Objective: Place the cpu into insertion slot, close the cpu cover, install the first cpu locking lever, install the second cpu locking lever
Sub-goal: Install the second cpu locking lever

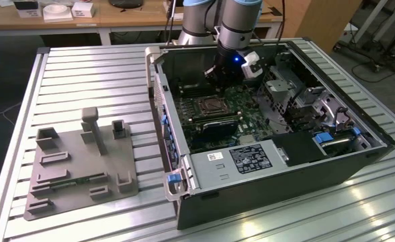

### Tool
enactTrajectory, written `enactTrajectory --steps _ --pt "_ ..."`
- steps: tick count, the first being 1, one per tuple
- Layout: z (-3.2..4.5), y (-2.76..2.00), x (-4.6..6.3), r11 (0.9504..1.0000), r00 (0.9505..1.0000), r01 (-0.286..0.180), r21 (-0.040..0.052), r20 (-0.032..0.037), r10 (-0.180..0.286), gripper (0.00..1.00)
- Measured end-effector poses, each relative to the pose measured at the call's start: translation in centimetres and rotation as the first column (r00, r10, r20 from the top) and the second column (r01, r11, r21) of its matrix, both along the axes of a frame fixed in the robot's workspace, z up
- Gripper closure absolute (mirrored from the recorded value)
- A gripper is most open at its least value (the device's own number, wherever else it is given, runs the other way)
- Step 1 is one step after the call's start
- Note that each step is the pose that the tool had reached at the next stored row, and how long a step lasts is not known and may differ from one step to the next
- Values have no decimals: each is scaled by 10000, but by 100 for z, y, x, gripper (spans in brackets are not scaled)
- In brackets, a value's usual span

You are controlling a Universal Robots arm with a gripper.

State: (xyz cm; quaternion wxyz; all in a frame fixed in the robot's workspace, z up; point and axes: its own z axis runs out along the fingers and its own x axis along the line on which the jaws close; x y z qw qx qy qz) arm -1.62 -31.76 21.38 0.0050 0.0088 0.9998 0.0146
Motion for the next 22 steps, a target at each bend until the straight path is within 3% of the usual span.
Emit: enactTrajectory --steps 4,16,22 --pt "48 -28 0 10000 10000 0 4 2 0 89" --pt "50 -190 0 10000 10000 -1 1 1 1 89" --pt "66 -200 0 10000 10000 0 1 1 0 89"
